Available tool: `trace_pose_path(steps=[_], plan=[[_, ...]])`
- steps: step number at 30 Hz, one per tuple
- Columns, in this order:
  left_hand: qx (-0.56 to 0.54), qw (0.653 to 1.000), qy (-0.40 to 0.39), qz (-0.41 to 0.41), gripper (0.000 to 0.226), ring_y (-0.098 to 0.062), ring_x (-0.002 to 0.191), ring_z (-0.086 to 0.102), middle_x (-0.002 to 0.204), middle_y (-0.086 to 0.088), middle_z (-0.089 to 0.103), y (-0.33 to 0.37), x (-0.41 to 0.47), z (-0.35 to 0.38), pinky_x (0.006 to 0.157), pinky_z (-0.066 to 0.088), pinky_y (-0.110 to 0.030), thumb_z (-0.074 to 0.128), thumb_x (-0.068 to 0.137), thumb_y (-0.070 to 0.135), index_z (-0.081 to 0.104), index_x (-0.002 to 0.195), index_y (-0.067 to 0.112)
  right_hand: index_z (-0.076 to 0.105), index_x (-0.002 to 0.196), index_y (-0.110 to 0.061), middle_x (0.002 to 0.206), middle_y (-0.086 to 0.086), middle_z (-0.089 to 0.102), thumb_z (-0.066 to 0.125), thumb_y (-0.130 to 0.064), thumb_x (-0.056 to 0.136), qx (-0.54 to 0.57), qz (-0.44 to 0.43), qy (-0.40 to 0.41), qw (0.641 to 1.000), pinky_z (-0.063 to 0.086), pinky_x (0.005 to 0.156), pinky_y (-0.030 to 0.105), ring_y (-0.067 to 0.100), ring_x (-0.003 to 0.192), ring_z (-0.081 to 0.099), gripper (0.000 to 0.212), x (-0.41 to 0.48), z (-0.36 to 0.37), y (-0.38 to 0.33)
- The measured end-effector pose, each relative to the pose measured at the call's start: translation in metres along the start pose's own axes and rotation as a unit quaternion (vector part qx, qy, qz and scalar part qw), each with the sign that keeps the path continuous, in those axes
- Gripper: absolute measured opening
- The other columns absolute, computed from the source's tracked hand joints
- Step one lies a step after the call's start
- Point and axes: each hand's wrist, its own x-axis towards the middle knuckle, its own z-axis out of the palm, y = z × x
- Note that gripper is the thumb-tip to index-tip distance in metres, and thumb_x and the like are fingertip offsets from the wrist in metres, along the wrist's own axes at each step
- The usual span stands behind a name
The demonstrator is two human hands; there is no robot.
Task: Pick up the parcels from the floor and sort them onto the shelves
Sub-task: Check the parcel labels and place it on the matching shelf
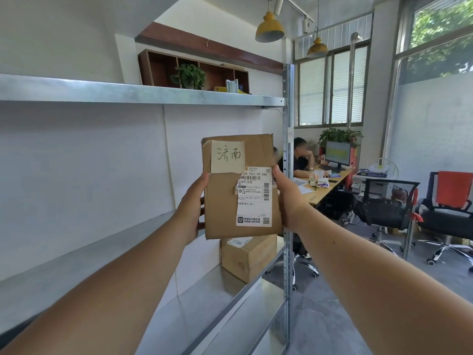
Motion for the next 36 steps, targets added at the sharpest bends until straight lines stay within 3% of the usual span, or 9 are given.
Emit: trace_pose_path(steps=[4,9,13,17,21,22,25,32,36], plan=[[-0.011,1.0,0.01,0.001,0.098,-0.015,0.081,0.071,0.082,0.009,0.075,-0.004,0.02,0.023,0.049,0.057,-0.026,0.061,0.047,0.098,0.073,0.126,0.041,0.068,0.139,-0.03,0.136,0.011,0.075,0.068,-0.084,0.078,0.009,0.015,-0.005,1.0,0.05,0.112,0.065,0.045,0.122,0.071,0.082,0.02,-0.023,-0.007],[-0.017,1.0,0.024,0.012,0.093,-0.013,0.08,0.071,0.088,0.008,0.074,-0.007,0.048,0.064,0.05,0.055,-0.024,0.06,0.049,0.096,0.073,0.125,0.045,0.066,0.141,-0.03,0.138,0.012,0.073,0.068,-0.082,0.079,0.011,0.033,-0.027,0.999,0.049,0.115,0.062,0.044,0.124,0.07,0.082,0.055,-0.061,-0.023],[-0.014,0.999,0.045,0.017,0.081,-0.021,0.108,0.072,0.116,0.001,0.075,-0.006,0.073,0.102,0.067,0.059,-0.033,0.058,0.058,0.095,0.071,0.123,0.048,0.069,0.139,-0.028,0.132,0.011,0.077,0.067,-0.081,0.081,0.003,0.034,-0.047,0.998,0.047,0.116,0.061,0.042,0.122,0.072,0.078,0.088,-0.093,-0.044],[-0.02,0.997,0.071,0.015,0.077,-0.021,0.11,0.072,0.117,0.003,0.075,-0.008,0.096,0.14,0.071,0.059,-0.035,0.057,0.06,0.094,0.073,0.119,0.048,0.072,0.134,-0.029,0.124,0.009,0.081,0.068,-0.081,0.08,-0.003,0.042,-0.061,0.997,0.049,0.115,0.061,0.04,0.117,0.075,0.075,0.119,-0.126,-0.063],[-0.024,0.994,0.102,0.027,0.065,-0.023,0.117,0.07,0.125,0.004,0.074,-0.016,0.118,0.167,0.087,0.061,-0.045,0.056,0.063,0.094,0.071,0.11,0.052,0.076,0.117,-0.029,0.103,0.005,0.086,0.071,-0.074,0.084,-0.005,0.044,-0.05,0.998,0.06,0.092,0.051,0.032,0.091,0.083,0.056,0.146,-0.146,-0.077],[-0.023,0.994,0.108,0.027,0.069,-0.025,0.118,0.07,0.126,0.002,0.074,-0.017,0.123,0.172,0.092,0.06,-0.049,0.056,0.061,0.095,0.071,0.113,0.053,0.075,0.117,-0.029,0.107,0.005,0.085,0.07,-0.074,0.085,-0.006,0.052,-0.056,0.997,0.059,0.091,0.05,0.032,0.095,0.082,0.055,0.151,-0.15,-0.079],[-0.031,0.991,0.127,0.023,0.084,-0.03,0.119,0.072,0.129,-0.003,0.075,-0.016,0.14,0.182,0.102,0.057,-0.058,0.059,0.05,0.098,0.07,0.121,0.053,0.07,0.133,-0.031,0.133,0.007,0.076,0.066,-0.076,0.086,-0.016,0.067,-0.099,0.993,0.049,0.113,0.057,0.038,0.124,0.069,0.065,0.17,-0.159,-0.082],[-0.003,0.987,0.153,0.056,0.091,-0.024,0.117,0.07,0.13,0.003,0.073,-0.007,0.183,0.201,0.093,0.059,-0.047,0.057,0.054,0.096,0.065,0.13,0.048,0.072,0.137,-0.026,0.132,0.012,0.077,0.061,-0.077,0.09,-0.017,0.032,-0.14,0.989,0.049,0.115,0.059,0.04,0.121,0.073,0.07,0.235,-0.172,-0.1],[0.002,0.982,0.174,0.072,0.072,-0.021,0.117,0.068,0.128,0.007,0.071,-0.007,0.213,0.205,0.086,0.057,-0.042,0.051,0.066,0.093,0.065,0.123,0.052,0.071,0.139,-0.025,0.133,0.012,0.076,0.064,-0.076,0.088,-0.01,0.026,-0.156,0.987,0.049,0.116,0.06,0.041,0.122,0.072,0.072,0.274,-0.173,-0.1]])
